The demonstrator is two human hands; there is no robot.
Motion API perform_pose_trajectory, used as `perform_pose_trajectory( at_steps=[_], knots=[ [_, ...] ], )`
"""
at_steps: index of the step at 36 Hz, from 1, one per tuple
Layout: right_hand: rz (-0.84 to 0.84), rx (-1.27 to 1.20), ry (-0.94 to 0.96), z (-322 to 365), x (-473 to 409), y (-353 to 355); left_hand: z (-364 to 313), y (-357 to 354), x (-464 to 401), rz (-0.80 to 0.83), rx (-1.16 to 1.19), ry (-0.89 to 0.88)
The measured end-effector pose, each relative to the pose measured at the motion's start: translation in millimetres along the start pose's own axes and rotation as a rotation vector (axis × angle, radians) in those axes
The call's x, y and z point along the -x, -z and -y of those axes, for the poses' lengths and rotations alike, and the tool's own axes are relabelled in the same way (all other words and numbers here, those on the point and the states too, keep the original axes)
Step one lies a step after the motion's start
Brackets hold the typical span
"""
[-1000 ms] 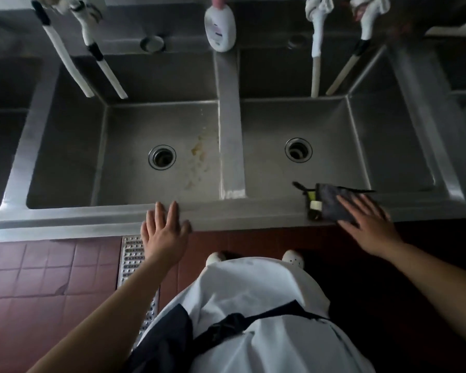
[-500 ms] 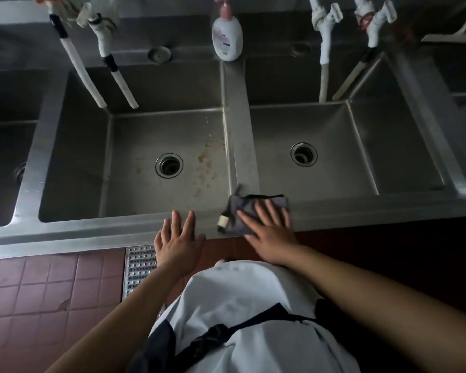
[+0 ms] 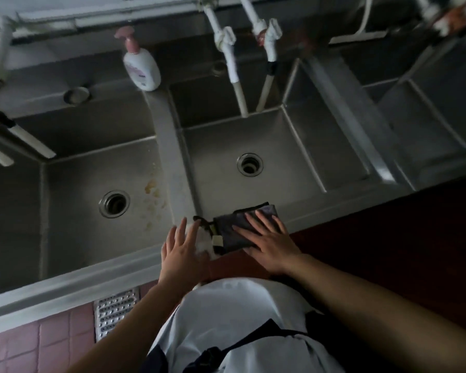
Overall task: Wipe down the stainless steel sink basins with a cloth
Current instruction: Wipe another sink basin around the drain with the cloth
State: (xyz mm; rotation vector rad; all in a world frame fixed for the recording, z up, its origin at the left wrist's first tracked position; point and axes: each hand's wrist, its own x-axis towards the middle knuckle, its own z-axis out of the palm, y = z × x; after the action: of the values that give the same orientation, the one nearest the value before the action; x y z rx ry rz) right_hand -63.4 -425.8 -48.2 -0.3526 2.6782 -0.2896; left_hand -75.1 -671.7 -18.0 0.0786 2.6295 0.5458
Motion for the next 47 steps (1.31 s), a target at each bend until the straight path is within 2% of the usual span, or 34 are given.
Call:
perform_pose_trajectory(
  at_steps=[4,10,13,15,19,25,29,33,42,47],
  knots=[
    [-0.036,-0.019,-0.179,-108,37,21,-65,-21,-34,0.063,-0.04,-0.08],
    [-0.104,0.04,-0.452,-278,89,59,-162,-55,-73,0.206,-0.08,-0.108],
    [-0.133,-0.001,-0.521,-339,103,73,-193,-66,-89,0.245,-0.113,-0.152],
    [-0.129,-0.079,-0.491,-363,106,77,-218,-76,-103,0.246,-0.134,-0.168],
    [-0.132,-0.186,-0.494,-366,97,70,-260,-93,-126,0.243,-0.119,-0.1],
    [-0.17,-0.173,-0.588,-355,56,70,-279,-122,-127,0.307,-0.179,-0.062],
    [-0.202,-0.113,-0.539,-366,10,90,-279,-124,-131,0.411,-0.225,-0.017],
    [-0.14,-0.109,-0.462,-386,-44,118,-283,-120,-136,0.473,-0.282,-0.041],
    [-0.068,-0.122,-0.407,-410,-165,182,-282,-129,-136,0.352,-0.174,-0.031],
    [-0.046,-0.124,-0.416,-417,-233,215,-278,-133,-138,0.394,-0.153,-0.009]
  ],
)
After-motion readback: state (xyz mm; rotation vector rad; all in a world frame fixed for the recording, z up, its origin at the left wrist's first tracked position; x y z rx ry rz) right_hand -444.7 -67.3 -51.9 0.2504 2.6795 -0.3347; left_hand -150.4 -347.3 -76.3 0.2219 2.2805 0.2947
